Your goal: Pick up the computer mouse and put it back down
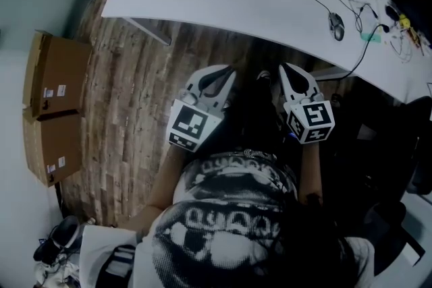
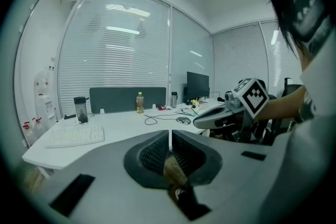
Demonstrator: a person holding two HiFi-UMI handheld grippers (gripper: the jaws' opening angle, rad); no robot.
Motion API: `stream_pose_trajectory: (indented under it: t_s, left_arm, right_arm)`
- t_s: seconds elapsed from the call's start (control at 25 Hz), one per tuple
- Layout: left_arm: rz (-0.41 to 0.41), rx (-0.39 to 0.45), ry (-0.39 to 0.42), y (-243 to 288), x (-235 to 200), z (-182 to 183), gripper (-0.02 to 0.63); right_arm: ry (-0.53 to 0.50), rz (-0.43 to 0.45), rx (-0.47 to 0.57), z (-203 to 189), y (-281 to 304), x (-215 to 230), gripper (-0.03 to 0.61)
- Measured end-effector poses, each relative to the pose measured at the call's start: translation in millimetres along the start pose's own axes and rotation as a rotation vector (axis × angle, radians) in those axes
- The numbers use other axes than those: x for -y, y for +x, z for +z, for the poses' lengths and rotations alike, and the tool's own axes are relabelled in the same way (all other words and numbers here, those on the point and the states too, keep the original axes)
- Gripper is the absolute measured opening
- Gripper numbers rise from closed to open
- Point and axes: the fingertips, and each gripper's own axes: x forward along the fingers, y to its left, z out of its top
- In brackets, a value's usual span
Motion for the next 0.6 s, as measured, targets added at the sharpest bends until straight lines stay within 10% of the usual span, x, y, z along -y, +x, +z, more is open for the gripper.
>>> stream_pose_trajectory:
  t_s: [0.6]
  left_arm:
    - [-0.044, 0.013, 0.015, -7, 16, -4, 0.015]
  right_arm:
    - [-0.032, 0.06, -0.023, -12, -11, -16, -0.003]
